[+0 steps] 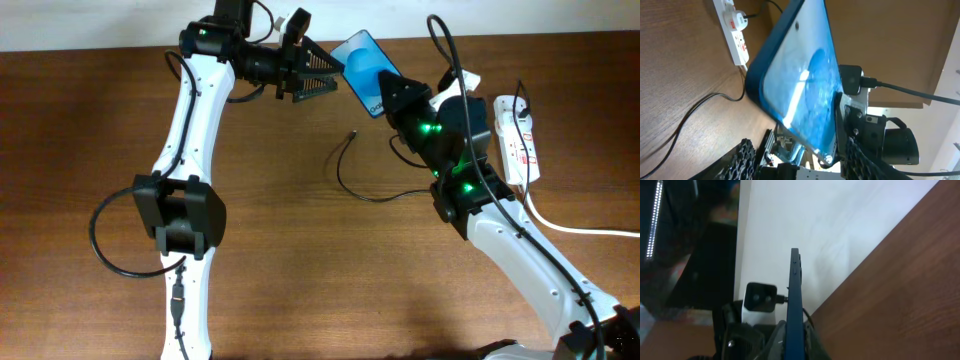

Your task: Plug charger to phone and switch on socket

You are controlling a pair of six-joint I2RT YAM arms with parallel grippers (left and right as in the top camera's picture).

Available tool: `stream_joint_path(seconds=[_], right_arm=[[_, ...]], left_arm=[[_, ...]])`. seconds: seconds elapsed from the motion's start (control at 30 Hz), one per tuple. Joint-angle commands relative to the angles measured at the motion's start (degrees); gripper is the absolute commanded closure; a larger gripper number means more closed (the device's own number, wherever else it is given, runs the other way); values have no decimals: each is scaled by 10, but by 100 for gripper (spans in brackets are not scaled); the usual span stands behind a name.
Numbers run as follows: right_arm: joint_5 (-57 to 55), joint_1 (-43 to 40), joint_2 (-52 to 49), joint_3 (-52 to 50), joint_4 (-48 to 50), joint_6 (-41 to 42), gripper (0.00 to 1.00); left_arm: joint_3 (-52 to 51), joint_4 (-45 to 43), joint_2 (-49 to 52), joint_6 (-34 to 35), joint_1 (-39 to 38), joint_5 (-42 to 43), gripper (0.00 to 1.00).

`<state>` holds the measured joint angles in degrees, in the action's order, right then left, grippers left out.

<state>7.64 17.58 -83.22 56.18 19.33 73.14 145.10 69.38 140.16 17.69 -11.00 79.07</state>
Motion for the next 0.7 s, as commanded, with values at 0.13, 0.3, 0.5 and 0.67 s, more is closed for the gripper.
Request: stream_joint_path(seconds=[0.13,0.3,0.5,0.67], right_arm=[[22,52,-43,12,6,74,96],[8,65,-86,12,20,108,96],[3,76,-91,12,26,111,96],[-6,90,-91,12,26,130,96]], left_arm=[[10,0,-3,-4,-12,-31,44],[10,0,-3,9,-14,-30,47],[10,-30,-3,106,-14,-30,52],[10,-111,-3,189,-16,-23,66]])
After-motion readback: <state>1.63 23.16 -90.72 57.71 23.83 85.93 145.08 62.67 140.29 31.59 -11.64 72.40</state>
